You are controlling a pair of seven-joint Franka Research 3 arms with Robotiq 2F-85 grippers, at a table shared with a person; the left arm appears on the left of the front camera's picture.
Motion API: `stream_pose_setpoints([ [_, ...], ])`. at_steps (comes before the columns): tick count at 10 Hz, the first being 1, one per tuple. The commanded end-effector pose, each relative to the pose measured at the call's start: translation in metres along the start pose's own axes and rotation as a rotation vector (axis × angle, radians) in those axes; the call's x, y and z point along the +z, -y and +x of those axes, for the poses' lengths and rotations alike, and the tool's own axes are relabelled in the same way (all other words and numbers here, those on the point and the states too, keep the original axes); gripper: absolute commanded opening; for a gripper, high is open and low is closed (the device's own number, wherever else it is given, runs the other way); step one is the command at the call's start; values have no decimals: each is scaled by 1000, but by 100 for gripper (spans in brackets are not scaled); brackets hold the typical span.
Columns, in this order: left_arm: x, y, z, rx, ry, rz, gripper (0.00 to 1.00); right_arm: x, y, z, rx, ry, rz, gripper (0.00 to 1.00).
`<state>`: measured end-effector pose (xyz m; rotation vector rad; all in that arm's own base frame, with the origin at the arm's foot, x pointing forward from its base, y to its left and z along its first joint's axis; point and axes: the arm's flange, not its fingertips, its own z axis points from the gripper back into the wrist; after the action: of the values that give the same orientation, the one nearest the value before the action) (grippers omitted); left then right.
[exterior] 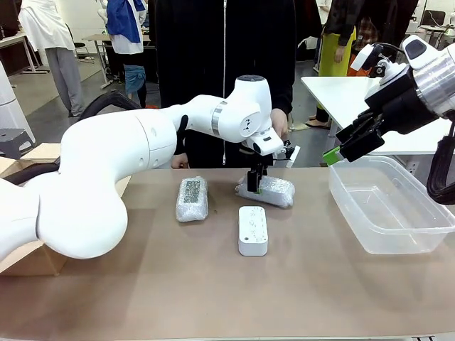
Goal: Separate and place wrapped and unwrapped clocks.
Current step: Pick up the Digital clock indicated by the person.
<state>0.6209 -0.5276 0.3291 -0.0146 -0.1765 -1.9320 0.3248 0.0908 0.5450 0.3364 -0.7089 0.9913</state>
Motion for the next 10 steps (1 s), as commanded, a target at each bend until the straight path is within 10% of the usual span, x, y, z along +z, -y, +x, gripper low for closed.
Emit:
stream_pose_setpoints([
  [1, -3, -43, 8, -23, -9, -5, 100, -2, 1, -1, -4, 12, 21, 100],
  [8, -1, -43, 9, 40, 16, -104, 100, -2, 1, -1, -4, 12, 21, 100],
  [10, 0, -43, 9, 44, 17, -104, 81, -2, 1, -1, -4, 12, 21, 100],
])
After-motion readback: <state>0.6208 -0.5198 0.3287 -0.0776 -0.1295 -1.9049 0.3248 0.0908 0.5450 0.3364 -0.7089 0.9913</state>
